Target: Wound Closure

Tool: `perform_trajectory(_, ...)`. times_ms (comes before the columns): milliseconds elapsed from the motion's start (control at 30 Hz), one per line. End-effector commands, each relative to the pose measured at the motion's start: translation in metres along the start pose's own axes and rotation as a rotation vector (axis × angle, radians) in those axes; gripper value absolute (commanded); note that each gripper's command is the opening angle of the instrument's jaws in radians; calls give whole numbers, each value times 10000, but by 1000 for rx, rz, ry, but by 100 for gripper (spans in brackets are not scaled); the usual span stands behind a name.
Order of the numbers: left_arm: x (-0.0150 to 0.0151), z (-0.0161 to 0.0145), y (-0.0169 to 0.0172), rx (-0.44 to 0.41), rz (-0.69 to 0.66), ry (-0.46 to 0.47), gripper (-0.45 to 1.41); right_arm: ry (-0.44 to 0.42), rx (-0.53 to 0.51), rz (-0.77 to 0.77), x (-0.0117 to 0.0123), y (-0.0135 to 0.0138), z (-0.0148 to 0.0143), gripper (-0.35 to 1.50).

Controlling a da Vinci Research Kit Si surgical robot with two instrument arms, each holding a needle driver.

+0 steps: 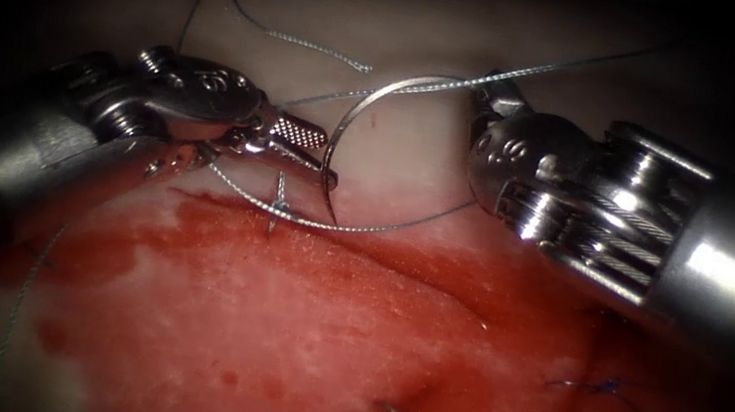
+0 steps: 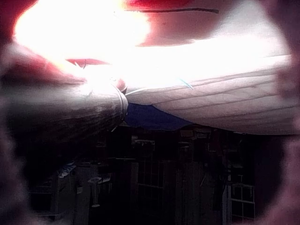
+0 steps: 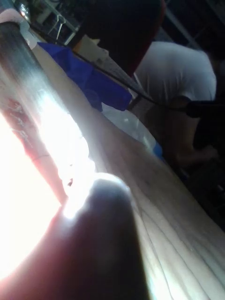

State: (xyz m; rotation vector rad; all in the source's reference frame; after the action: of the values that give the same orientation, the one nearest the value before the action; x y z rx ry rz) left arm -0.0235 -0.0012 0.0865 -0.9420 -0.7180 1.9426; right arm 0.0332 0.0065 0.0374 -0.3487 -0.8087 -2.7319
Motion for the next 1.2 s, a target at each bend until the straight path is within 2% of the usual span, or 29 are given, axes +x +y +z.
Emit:
perform_trajectory(33,18,-12,1,-16,3,13,32,-6,8,10,-10,-14,1,-35)
perform_trajectory(233,22,-34,-10,-50,2,-4,44,-8,6,9,-9,-15,1,-35)
perform_trajectory(333,21,-39,-15,-55,4,-7,41,-10,4,9,-9,-15,1,-35)
perform_trajectory(467,22,-35,-5,-133,-76,-50,36,-10,5,9,-10,-14,1,-35)
perform_trajectory(667,21,-17,17,-147,-115,-58,27,-7,8,10,-12,-11,1,-35)
perform_trajectory(833,22,-10,20,-156,-145,-52,24,-7,9,10,-13,-11,1,-35)
perform_trajectory(933,23,-8,20,-166,-184,-44,7,-8,8,10,-14,-10,1,-35)
perform_trajectory(967,23,-8,20,-166,-184,-44,7,-8,8,10,-14,-10,1,-35)
perform_trajectory(1000,24,-8,19,-168,-215,-34,-32,-8,9,11,-15,-9,1,-35)
perform_trajectory(1033,24,-8,19,-169,-215,-20,-40,-8,9,11,-15,-9,1,-35)
perform_trajectory(1133,24,-10,17,-181,-217,17,-45,-6,7,9,-15,-9,0,-35)
perform_trajectory(1167,25,-11,15,-144,-243,44,-45,1,10,23,-15,-9,2,-13)
perform_trajectory(1200,25,-11,15,-144,-243,44,-45,1,10,23,-15,-9,2,-13)
